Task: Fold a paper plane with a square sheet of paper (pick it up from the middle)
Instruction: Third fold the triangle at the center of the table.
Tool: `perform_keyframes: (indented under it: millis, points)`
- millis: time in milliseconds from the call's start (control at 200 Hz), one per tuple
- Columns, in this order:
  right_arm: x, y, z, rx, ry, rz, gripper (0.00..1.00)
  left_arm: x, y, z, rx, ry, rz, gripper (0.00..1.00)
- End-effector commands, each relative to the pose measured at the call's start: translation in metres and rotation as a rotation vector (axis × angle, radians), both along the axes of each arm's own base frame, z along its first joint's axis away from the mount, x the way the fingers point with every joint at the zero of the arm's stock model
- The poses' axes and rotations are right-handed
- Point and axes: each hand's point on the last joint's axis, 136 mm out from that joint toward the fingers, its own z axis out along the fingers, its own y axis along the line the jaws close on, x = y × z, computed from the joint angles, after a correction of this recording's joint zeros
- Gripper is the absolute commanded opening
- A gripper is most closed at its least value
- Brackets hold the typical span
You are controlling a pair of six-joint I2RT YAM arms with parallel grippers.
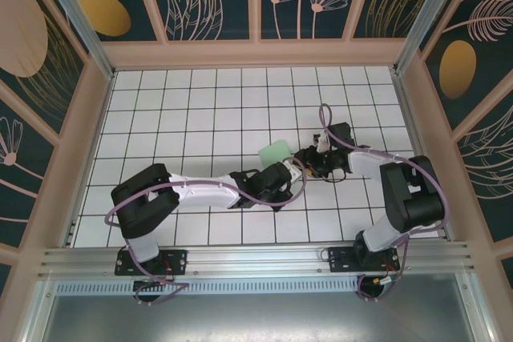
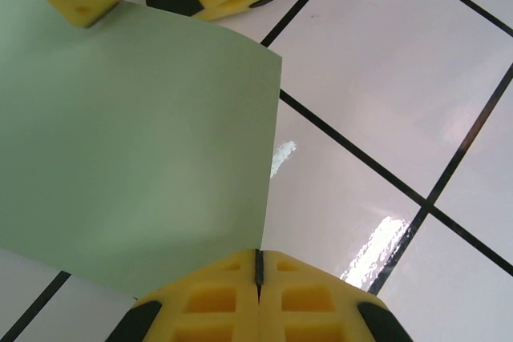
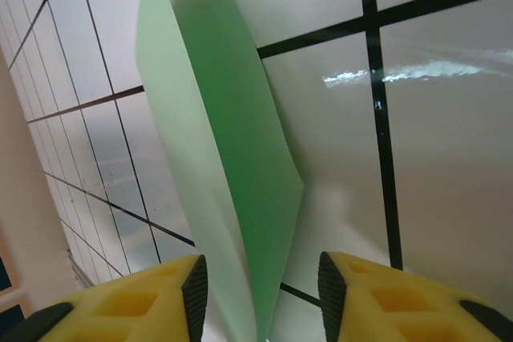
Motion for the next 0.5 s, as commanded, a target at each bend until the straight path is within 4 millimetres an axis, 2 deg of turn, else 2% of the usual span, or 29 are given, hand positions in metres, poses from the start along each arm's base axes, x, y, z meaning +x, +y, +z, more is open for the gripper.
perform_keyframes:
  millis: [0,140,160,210,245,350,450,495]
  points:
    - [0.012,0.016,0.015,0.047,-0.05,0.045,0.38,0.002,-0.001,0.014,-0.035,-0.023,-0.014,0.0]
    - [0.013,0.02,0.015,0.052,-0.043,0.055,0.3,0.002,0.002,0.014,-0.02,-0.036,-0.017,0.01]
    - [0.013,0.02,0.015,0.052,-0.042,0.054,0.29,0.0,0.009,0.006,0.003,-0.028,-0.016,0.01]
    - [0.013,0.02,0.015,0.049,-0.042,0.051,0.29,0.0,0.011,0.006,0.008,-0.034,-0.009,0.02]
    - [0.013,0.02,0.016,0.046,-0.041,0.047,0.24,0.001,0.012,0.007,0.01,-0.038,-0.008,0.02]
    - [0.013,0.019,0.016,0.045,-0.03,0.022,0.19,0.002,0.017,0.006,0.02,-0.051,0.006,0.06]
    - [0.012,0.022,0.017,0.056,-0.018,0.003,0.1,0.003,0.019,0.006,0.027,-0.054,0.014,0.08]
    - [0.012,0.023,0.017,0.06,-0.016,-0.01,0.06,0.005,0.019,0.007,0.025,-0.058,0.021,0.12]
